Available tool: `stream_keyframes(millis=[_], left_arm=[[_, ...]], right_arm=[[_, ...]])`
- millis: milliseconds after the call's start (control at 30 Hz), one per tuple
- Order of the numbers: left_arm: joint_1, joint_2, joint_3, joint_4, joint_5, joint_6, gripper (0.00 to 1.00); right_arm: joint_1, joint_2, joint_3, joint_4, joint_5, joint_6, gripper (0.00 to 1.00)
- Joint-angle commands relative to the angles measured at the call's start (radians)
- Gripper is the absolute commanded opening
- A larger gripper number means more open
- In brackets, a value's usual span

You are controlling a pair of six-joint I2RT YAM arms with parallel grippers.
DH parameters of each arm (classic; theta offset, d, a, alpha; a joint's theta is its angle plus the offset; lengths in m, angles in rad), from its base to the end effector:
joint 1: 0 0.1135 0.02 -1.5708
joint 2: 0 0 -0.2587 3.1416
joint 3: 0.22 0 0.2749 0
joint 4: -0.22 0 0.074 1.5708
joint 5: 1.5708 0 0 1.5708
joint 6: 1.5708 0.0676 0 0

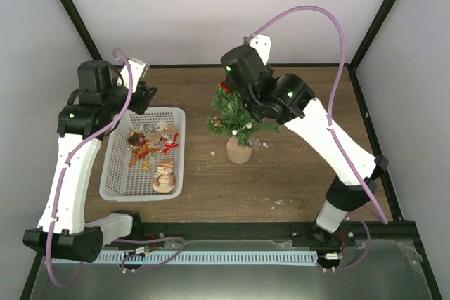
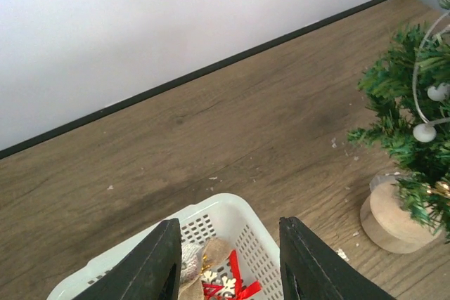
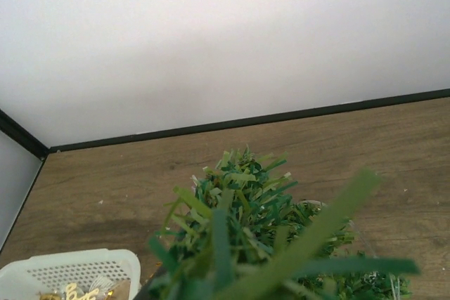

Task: Decorate the small christmas tree

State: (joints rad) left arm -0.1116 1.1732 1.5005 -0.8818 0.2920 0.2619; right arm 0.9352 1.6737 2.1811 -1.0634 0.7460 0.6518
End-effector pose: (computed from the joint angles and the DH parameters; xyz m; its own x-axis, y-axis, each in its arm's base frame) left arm 0.2687 -0.0497 0.4220 -0.4148 0.2960 -0.8604 0.4734 0.8777 0.0737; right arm 0.2488 0.2600 0.4884 -0.4000 0.2082 -0.8925 -0.0077 0.9730 0.2305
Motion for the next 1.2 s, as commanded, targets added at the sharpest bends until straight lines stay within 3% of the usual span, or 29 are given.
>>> stream_keyframes(millis=[0, 667, 1167], left_arm=[[0.004, 0.001, 0.003, 0.02, 0.027, -0.018, 0.39], [0.005, -0.026, -0.026, 0.015, 0.032, -0.057, 0.38], [0.004, -0.04, -0.051, 0.014, 0.035, -0.067, 0.38]], right_arm=[[0.019, 0.04, 0.122, 0.05, 0.164, 0.022, 0.01], [0.019, 0.092, 0.11, 0.147, 0.379, -0.021, 0.01], [0.004, 0.099, 0.026, 0.116, 0.388, 0.122, 0.01]])
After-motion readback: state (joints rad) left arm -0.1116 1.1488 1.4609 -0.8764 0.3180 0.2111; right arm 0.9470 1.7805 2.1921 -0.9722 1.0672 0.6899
